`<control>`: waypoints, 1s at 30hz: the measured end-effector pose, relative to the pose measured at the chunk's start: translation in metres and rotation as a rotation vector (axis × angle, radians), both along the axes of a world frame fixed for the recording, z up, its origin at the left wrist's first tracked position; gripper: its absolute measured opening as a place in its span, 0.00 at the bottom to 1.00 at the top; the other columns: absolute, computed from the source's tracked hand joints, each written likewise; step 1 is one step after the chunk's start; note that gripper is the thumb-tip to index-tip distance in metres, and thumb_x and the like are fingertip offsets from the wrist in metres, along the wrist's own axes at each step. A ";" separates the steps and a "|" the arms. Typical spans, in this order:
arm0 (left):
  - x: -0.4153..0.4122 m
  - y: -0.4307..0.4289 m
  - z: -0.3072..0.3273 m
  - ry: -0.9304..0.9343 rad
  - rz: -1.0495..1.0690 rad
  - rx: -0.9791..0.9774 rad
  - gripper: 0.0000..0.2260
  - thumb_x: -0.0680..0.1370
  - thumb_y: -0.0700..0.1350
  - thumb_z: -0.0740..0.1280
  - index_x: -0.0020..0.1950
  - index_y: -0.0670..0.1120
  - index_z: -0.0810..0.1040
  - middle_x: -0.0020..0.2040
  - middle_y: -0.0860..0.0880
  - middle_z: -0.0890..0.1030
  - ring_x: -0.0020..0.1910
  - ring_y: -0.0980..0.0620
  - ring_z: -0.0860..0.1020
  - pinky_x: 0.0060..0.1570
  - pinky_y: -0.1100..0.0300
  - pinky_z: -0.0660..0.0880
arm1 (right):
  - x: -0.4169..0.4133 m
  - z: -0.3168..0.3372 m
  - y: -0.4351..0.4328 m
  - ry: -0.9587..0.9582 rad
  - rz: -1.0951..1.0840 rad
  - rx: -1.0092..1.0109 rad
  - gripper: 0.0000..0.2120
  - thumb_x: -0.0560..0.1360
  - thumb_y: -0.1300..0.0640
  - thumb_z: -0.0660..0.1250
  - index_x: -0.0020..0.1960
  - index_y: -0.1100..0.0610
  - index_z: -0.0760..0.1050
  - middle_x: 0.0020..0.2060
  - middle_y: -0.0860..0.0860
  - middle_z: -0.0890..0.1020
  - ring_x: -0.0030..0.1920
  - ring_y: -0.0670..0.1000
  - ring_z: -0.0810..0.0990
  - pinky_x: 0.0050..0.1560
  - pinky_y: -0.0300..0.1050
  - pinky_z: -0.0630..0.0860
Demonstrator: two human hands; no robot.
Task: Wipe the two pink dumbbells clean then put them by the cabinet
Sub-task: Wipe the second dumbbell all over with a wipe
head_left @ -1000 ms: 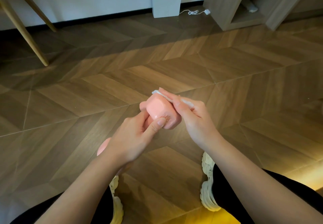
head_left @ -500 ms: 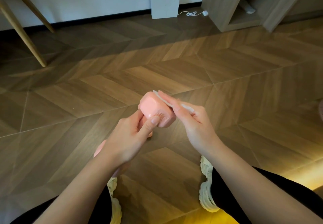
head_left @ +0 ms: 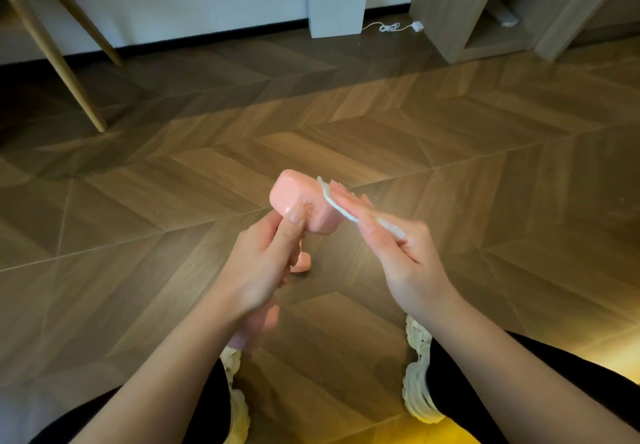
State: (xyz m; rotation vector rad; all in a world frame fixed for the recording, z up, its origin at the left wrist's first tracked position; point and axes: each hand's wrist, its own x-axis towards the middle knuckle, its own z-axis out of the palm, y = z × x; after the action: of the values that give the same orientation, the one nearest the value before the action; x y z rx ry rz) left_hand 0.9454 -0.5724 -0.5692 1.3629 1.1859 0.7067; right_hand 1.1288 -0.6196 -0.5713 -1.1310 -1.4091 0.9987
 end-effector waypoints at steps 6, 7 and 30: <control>-0.005 0.003 0.006 0.304 -0.144 0.207 0.28 0.69 0.78 0.53 0.42 0.55 0.73 0.31 0.57 0.78 0.30 0.56 0.73 0.34 0.57 0.68 | -0.005 0.000 0.016 0.203 -0.087 -0.311 0.14 0.84 0.57 0.59 0.65 0.53 0.78 0.64 0.50 0.81 0.68 0.50 0.76 0.71 0.62 0.68; -0.007 0.005 0.008 0.438 -0.207 0.285 0.28 0.69 0.78 0.51 0.46 0.57 0.73 0.33 0.57 0.78 0.33 0.56 0.75 0.34 0.58 0.68 | -0.005 0.001 0.017 0.218 -0.062 -0.353 0.15 0.83 0.54 0.59 0.66 0.54 0.78 0.64 0.52 0.81 0.67 0.52 0.77 0.71 0.61 0.69; -0.006 0.000 0.002 0.110 0.108 -0.279 0.33 0.61 0.73 0.63 0.44 0.44 0.79 0.36 0.50 0.81 0.32 0.55 0.75 0.32 0.61 0.74 | -0.015 -0.005 0.022 0.620 -0.196 -0.784 0.25 0.62 0.49 0.78 0.54 0.60 0.76 0.31 0.49 0.84 0.37 0.49 0.83 0.62 0.62 0.78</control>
State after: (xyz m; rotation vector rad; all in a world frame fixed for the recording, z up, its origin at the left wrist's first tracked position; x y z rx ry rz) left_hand 0.9396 -0.5722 -0.5668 1.1221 1.3978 0.5239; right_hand 1.1142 -0.5974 -0.5764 -1.3024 -0.3882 1.6413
